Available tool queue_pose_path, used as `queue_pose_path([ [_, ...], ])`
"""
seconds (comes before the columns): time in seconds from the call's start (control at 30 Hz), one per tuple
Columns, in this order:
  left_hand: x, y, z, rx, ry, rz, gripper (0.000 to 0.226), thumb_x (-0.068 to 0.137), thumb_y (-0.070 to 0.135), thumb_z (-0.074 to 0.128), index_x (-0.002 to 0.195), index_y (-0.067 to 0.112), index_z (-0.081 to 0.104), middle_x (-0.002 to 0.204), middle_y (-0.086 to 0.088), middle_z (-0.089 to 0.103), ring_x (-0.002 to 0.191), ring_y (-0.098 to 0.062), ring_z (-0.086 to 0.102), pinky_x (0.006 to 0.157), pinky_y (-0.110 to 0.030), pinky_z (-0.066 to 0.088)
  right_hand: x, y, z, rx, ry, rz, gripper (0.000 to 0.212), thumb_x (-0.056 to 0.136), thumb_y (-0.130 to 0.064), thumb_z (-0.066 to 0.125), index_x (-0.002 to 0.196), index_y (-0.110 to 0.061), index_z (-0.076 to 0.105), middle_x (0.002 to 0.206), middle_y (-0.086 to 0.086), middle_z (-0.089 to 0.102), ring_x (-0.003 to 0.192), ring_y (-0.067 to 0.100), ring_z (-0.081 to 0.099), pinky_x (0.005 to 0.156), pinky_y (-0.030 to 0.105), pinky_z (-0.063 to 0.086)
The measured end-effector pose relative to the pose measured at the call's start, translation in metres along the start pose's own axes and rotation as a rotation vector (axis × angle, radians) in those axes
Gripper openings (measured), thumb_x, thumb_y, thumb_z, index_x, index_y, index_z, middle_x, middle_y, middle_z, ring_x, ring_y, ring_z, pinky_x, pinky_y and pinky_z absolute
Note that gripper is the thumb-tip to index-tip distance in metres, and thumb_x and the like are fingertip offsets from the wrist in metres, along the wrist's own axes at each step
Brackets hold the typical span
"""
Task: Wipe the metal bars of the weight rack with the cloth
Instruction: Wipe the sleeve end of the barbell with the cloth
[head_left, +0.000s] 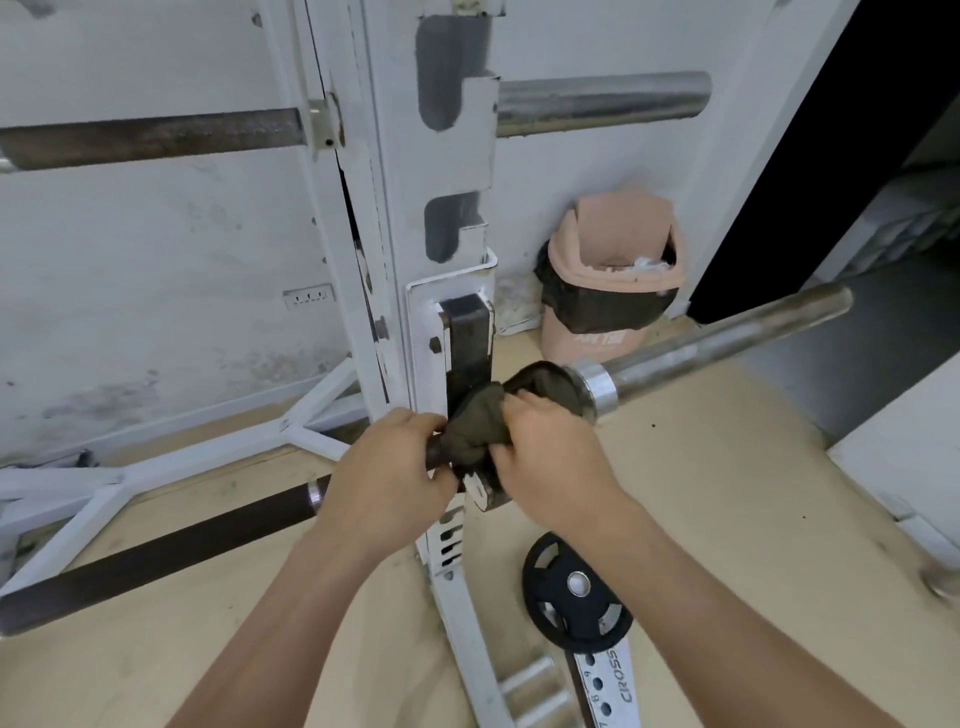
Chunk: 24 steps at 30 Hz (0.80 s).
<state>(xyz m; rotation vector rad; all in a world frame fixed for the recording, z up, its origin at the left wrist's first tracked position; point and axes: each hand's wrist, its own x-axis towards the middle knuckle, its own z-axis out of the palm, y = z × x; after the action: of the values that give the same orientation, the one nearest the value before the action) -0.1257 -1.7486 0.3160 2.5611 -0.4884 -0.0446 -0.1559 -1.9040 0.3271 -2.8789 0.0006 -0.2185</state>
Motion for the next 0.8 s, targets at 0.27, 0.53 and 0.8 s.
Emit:
queue_pose_path([
  [0.27,0.007,0.034,0.013,-0.248,0.150,0.010,0.032,0.085,0.011,0.056,0.101,0.032,0.073,0.099,0.022,0.066,0.098,-0.007,0.057,0.085,-0.026,0.045,-0.022,0.030,-0.010,-0.016,0.059,-0.040,0.020,0.070,-0.024,0.074,0.090,-0.022,0.073,0.087,-0.006,0.070,0.082,0.013,0.066,0.061,0.018,0.038],
  [0.53,-0.005,0.023,0.015,-0.337,0.201,0.003,0.019,0.082,0.012,0.065,0.093,0.026,0.074,0.089,0.011,0.070,0.087,-0.012,0.062,0.079,-0.037,0.052,0.002,0.009,0.010,0.165,0.026,0.032,0.032,0.090,-0.013,0.049,0.119,-0.009,0.062,0.125,0.006,0.060,0.128,0.023,0.044,0.114,0.037,0.024],
  [0.8,-0.018,0.011,0.018,-0.260,0.124,0.176,0.017,0.078,0.019,0.071,0.093,0.028,0.073,0.096,0.021,0.063,0.102,-0.011,0.055,0.088,-0.025,0.046,-0.037,0.007,0.008,0.154,0.014,0.150,0.015,0.089,-0.016,0.049,0.098,-0.013,0.060,0.104,0.003,0.061,0.101,0.027,0.056,0.064,0.030,0.040],
])
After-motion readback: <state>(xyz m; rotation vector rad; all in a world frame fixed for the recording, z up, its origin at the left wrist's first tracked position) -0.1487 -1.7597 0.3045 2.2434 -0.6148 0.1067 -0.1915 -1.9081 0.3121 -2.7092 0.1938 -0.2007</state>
